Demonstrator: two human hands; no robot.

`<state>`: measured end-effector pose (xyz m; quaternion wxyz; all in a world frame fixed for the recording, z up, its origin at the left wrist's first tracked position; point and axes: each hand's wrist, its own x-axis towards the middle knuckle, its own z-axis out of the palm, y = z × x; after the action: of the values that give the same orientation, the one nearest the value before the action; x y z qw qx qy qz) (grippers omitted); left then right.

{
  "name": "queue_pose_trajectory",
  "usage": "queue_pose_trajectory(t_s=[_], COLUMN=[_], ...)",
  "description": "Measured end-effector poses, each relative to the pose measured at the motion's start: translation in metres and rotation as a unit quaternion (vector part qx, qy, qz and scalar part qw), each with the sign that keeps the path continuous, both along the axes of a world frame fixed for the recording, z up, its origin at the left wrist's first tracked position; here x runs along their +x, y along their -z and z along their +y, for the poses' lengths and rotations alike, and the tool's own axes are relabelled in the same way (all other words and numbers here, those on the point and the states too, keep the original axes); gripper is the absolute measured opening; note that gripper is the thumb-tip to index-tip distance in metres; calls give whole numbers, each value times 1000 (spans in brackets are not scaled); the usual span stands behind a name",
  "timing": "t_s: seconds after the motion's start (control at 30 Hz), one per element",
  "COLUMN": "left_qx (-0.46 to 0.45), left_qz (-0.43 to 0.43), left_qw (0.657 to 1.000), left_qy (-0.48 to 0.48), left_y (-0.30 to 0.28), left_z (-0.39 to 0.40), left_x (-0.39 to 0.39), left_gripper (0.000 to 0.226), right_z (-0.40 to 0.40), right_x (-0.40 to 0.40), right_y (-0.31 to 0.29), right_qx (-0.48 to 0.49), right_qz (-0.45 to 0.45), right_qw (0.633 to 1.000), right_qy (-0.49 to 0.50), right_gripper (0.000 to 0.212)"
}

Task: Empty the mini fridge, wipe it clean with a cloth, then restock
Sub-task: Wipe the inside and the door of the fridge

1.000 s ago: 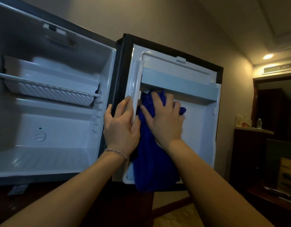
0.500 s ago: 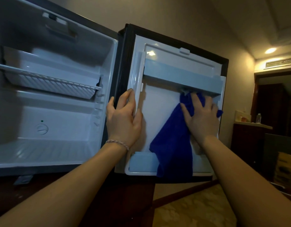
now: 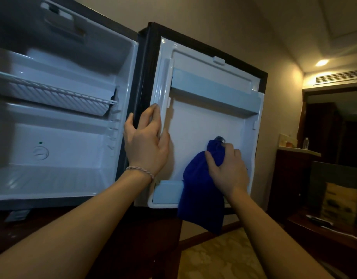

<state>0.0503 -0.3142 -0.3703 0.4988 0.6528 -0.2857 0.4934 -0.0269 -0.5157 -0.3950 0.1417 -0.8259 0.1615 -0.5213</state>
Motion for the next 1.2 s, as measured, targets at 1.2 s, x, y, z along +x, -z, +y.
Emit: queue_pose_trajectory(t_s=[1.2], left_qx=[8], left_qz=[14], left_qw=[1000], left_qy=[0], left_y=[-1], left_z=[3], left_x=[-2], left_gripper=[56], right_z=[-7], right_x=[-3], right_y=[0], right_qx=[20], right_qz=[-65], right_qw=[997], right_qy=[27], right_gripper=[57])
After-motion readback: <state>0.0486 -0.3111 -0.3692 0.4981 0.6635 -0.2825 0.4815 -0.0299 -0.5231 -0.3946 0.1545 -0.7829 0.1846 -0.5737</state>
